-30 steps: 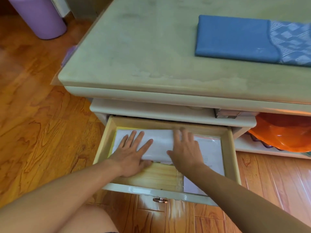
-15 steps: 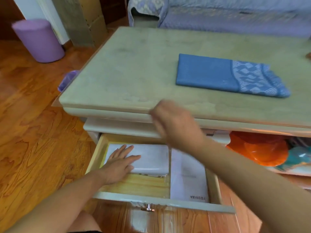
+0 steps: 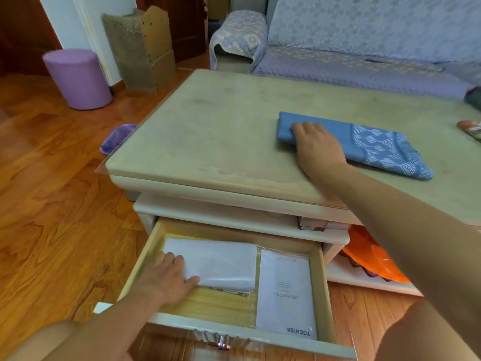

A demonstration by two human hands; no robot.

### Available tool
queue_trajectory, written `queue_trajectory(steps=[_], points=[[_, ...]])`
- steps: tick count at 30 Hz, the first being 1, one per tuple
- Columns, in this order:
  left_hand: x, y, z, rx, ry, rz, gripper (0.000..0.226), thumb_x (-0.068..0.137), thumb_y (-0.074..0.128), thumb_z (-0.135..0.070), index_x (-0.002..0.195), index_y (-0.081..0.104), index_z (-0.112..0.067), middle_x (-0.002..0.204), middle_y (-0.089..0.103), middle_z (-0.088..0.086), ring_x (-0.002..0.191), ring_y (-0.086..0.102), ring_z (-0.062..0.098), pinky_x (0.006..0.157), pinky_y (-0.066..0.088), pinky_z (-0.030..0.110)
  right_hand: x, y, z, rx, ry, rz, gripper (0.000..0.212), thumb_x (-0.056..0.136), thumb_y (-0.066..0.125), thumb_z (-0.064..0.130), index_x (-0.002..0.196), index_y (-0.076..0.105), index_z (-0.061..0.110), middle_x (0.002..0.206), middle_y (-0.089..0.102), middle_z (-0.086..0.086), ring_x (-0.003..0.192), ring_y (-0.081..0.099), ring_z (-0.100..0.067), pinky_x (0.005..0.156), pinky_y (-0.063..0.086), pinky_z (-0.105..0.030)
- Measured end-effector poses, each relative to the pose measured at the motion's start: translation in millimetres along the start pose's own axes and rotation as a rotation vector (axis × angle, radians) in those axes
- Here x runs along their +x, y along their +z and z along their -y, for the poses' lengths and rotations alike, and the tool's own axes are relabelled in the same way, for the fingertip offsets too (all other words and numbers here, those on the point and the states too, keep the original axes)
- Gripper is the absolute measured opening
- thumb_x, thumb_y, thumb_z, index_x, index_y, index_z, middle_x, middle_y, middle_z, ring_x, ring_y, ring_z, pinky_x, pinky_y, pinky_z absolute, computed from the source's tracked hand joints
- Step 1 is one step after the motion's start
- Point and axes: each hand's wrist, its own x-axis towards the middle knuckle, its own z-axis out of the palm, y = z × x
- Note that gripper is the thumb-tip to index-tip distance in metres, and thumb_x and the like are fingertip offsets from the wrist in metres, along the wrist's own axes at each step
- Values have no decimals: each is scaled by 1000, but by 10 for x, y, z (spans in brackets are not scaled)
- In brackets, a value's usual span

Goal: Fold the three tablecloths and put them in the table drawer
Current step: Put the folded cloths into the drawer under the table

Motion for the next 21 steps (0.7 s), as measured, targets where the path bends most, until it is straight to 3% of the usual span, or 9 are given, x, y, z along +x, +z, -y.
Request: queue_trajectory(steps=[3, 9, 12, 15, 16, 17, 18, 19, 21], points=[[-75, 38, 6, 68, 39, 14, 68, 91, 29, -76, 135, 35, -25, 133, 39, 3, 128, 33, 23, 105, 37, 43, 41, 26, -40, 46, 314, 90, 38, 86, 57, 15, 123, 50, 11, 120, 57, -16, 113, 49, -41, 86, 44, -46], [-155, -5, 146, -81, 99, 69, 50, 89, 46, -62, 123, 36, -27, 121, 39, -4, 120, 34, 19, 99, 37, 38, -175, -222, 77, -58, 116, -22, 31, 86, 47, 0, 114, 54, 10, 98, 66, -19, 83, 61, -44, 66, 41, -42], [-161, -150, 225, -391, 76, 166, 18, 91, 53, -34, 103, 42, -27, 108, 42, -8, 111, 38, 15, 89, 37, 33, -590, -452, 481, -6, -79, -170, 43, 81, 49, 1, 122, 57, 12, 98, 68, -15, 79, 65, -40, 55, 37, -36], [-98, -255, 415, -799, 46, 315, 21, 92, 57, -35, 103, 58, -16, 114, 58, -1, 108, 52, 21, 97, 42, 35, -1217, -637, 1106, 86, -364, -272, 46, 87, 49, 13, 132, 59, 10, 120, 66, -11, 101, 62, -36, 55, 46, -36], [-93, -271, 500, -947, 32, 336, 30, 90, 61, -40, 106, 64, -15, 118, 63, 4, 110, 57, 25, 102, 43, 39, -1424, -635, 1330, 99, -446, -261, 44, 89, 51, 17, 132, 59, 9, 123, 63, -11, 104, 58, -36, 59, 48, -38], [-121, -288, 565, -1096, 24, 339, 35, 87, 64, -43, 109, 68, -16, 116, 66, 8, 133, 49, 41, 100, 43, 42, -1621, -604, 1555, 107, -511, -237, 43, 90, 50, 19, 130, 61, 8, 119, 60, -12, 99, 56, -35, 63, 46, -39], [-182, -320, 600, -1253, 31, 323, 31, 87, 66, -43, 104, 70, -18, 112, 68, 6, 102, 40, 10, 95, 44, 43, -1797, -548, 1773, 115, -557, -205, 42, 89, 48, 21, 125, 63, 7, 112, 58, -11, 92, 54, -33, 64, 44, -40], [-225, -361, 624, -1406, 37, 312, 27, 92, 63, -43, 101, 74, -21, 111, 71, 6, 97, 64, 24, 92, 45, 42, -1947, -463, 1982, 119, -582, -157, 40, 88, 45, 21, 120, 65, 8, 106, 55, -10, 86, 51, -31, 64, 41, -39], [-265, -433, 653, -1646, -34, 327, 52, 103, 40, -55, 104, 78, -19, 117, 74, 9, 100, 71, 23, 93, 49, 40, -2141, -240, 2341, 128, -555, 25, 40, 86, 37, 19, 112, 66, 9, 101, 51, -8, 80, 46, -28, 62, 39, -39]])
